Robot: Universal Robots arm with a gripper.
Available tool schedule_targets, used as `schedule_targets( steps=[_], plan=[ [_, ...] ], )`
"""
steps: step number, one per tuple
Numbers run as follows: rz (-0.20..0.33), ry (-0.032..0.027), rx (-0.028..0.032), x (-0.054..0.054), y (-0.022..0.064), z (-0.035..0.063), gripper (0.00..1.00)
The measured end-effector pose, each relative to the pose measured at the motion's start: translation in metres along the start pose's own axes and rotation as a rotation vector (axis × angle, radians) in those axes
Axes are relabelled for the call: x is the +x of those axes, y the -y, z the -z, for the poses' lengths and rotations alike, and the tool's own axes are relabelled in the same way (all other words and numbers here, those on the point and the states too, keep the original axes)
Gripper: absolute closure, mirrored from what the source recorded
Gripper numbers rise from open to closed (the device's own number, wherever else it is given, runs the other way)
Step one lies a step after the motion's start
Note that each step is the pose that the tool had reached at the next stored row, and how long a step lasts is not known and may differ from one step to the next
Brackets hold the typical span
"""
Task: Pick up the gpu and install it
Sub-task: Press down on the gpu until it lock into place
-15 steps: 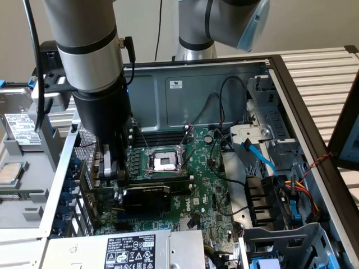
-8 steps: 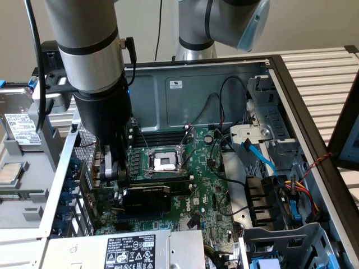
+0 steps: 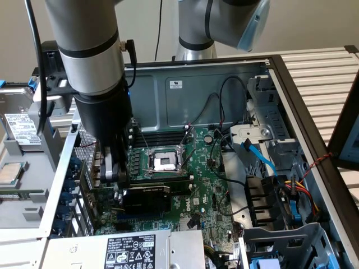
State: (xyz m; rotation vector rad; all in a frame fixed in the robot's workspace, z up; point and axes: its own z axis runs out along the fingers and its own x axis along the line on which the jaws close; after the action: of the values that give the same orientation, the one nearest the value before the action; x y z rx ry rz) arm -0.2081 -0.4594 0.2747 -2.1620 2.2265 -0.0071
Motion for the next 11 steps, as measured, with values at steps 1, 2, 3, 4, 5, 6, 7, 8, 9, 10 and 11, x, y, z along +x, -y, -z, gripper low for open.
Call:
schedule_targets(
  steps=[1, 2, 3, 4, 5, 6, 7, 8, 9, 10, 11],
  plan=[
    [0.000, -0.0001, -0.0001, 0.0000, 0.0000, -0.0005, 0.89],
    [0.000, -0.0001, -0.0001, 0.0000, 0.0001, -0.0009, 0.89],
    [0.001, -0.0002, -0.0002, 0.0000, 0.0004, -0.0013, 0.89],
    [0.001, -0.0003, -0.0003, 0.0000, 0.0008, -0.0018, 0.89],
    [0.001, -0.0001, -0.0002, -0.0001, 0.0011, -0.0025, 0.89],
    [0.001, 0.0001, -0.0001, -0.0001, 0.0012, -0.0032, 0.89],
    [0.001, -0.0001, -0.0003, -0.0001, 0.0011, -0.0036, 0.89],
    [0.001, -0.0004, -0.0011, 0.0000, 0.0011, -0.0040, 0.89],
    [0.001, -0.0005, -0.0017, 0.0000, 0.0011, -0.0044, 0.89],
    [0.001, -0.0006, -0.0022, 0.0000, 0.0011, -0.0048, 0.89],
    [0.001, -0.0006, -0.0026, 0.0000, 0.0011, -0.0053, 0.89]
  ],
)
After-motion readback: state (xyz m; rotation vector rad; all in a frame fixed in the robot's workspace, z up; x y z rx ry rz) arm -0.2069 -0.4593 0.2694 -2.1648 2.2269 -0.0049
